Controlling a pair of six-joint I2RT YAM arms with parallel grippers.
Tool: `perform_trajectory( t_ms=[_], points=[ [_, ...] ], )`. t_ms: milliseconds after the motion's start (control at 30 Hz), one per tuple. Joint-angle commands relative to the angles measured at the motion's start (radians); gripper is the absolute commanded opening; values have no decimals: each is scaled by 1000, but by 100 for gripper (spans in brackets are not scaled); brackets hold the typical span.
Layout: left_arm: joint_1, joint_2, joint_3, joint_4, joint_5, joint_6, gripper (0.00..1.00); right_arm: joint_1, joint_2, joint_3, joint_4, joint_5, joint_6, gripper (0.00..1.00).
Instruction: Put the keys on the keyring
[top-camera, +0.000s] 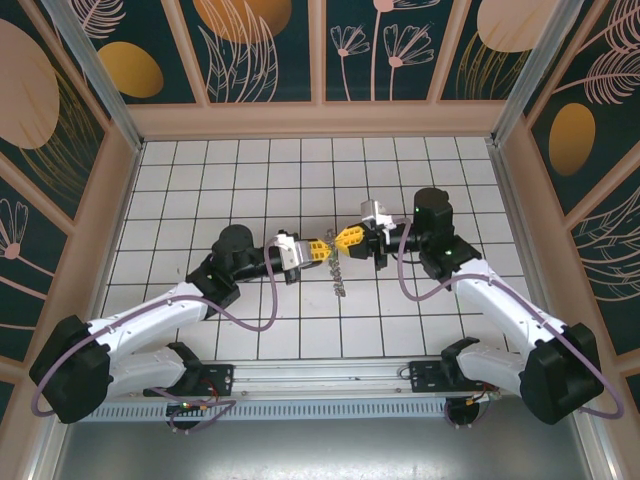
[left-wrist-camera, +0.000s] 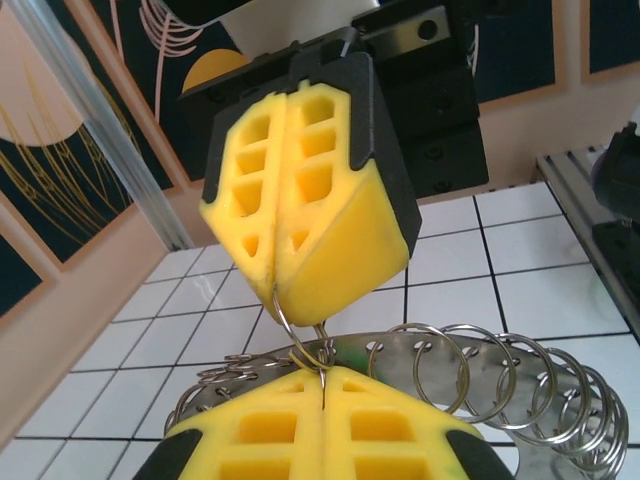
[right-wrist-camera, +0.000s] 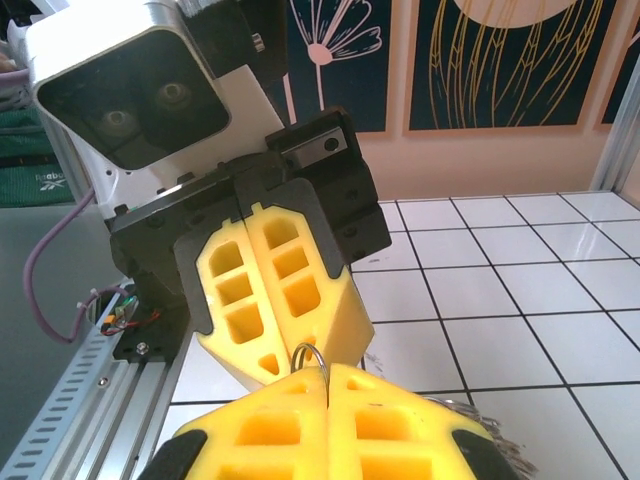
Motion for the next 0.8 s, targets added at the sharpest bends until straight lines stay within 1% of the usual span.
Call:
perform_trajectory(
  t_ms=[0,100,200,367,467,633,767],
  points=[
    [-13,-21,14,189,-5,-57,0,14,19,-46,31,23,12,0],
    [-13,-28,10,201,-15,-60,0,16,27,-57,53,21,27,0],
    [-13,-47,-3,204,-13,-28,0,16,39,-51,18,17,-6,0],
    [-14,-81,13,137,-38,17,0,15,70,7,-186,8,-164,0],
    [-14,-94,24,114,-48,26,0,15,87,29,-267,-1,-229,0],
    [-13,-96,37,115,-57,26,0,23,96,31,-287,-16,-257,0],
    [-14,-76,64,68,-35,42,0,33,107,40,-292,-23,-274,0]
  ],
)
